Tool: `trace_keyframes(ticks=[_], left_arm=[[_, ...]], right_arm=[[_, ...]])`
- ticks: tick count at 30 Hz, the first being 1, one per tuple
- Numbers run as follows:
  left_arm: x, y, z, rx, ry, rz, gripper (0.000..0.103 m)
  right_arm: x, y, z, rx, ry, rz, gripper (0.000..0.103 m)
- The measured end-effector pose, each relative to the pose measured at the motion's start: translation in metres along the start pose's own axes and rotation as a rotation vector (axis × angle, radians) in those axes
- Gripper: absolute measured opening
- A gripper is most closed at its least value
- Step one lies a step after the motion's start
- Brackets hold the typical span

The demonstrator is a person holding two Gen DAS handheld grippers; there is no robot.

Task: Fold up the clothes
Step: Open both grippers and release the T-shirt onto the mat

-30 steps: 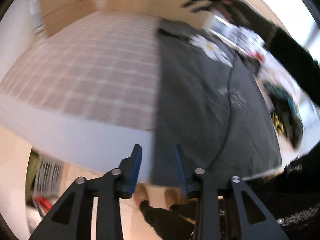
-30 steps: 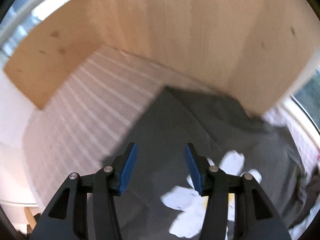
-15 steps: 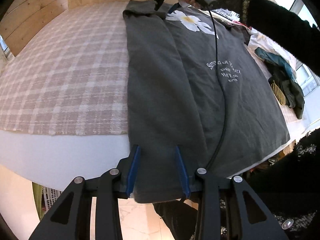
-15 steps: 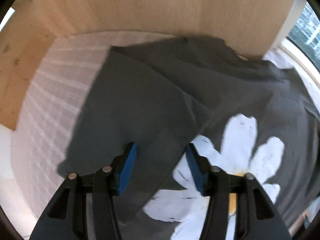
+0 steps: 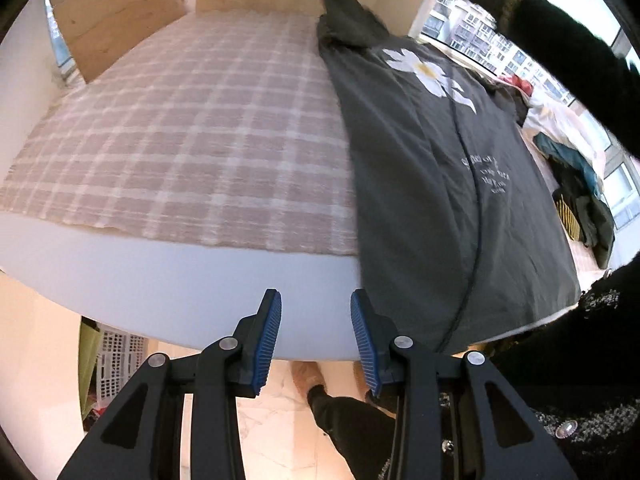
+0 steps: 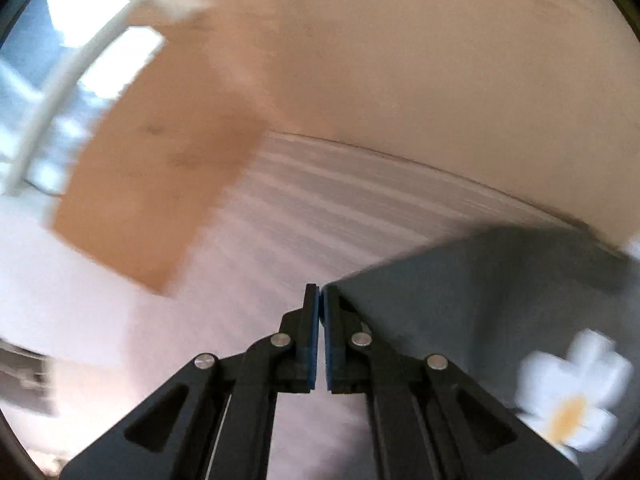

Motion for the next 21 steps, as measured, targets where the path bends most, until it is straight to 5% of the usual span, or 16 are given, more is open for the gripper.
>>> trace_keyframes(ticks=[1,3,4,7,9,12,21], left_arm=[[0.0,0.0,-0.001,-0.004,0.002,0.001,0.034],[-0.001,0.0,-0.001,-0.031,0.008,-0.002,0.034],[-0.001,0.0,-0.002,-0.044,0.01,-0.004,0.034],[0.006,-0.002,-0.002,-0.076,0.004,0.021,0.035],[0.007,-0.002,-0.001,-0.088,0.008,0.052,0.035],[0.008,-0.003,0.005,-0.107,0.032,0.112,0.037],[0.002,-0.023,0.017,-0.165,0.088,0.16,0.04]], right_arm=[[-0.011,0.027,-0.005,0.03,0.025,-0.075,0.011],[-0.023,0.052,-0.004,0.166,0.078,0.024,0.031],[-0.024,0.06,-0.003,0.236,0.083,0.091,0.031],[0.009,0.06,0.002,0.225,0.051,0.058,0.034],[0.046,0.037,0.013,0.154,0.024,0.061,0.045],[0.102,0.0,0.046,0.079,-0.009,0.088,0.046],[0.337,-0.124,0.227,-0.097,-0.178,0.309,0.046]])
Point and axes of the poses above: each gripper's, at about its wrist camera, not at the fingertips, and x roughly against the way its jaws point, y to its left, z to its underside, the point moved 8 cm from there along -x, roughly the way its jaws point, and after that the axes turned 15 degrees about -y, right-handed, at the moved point
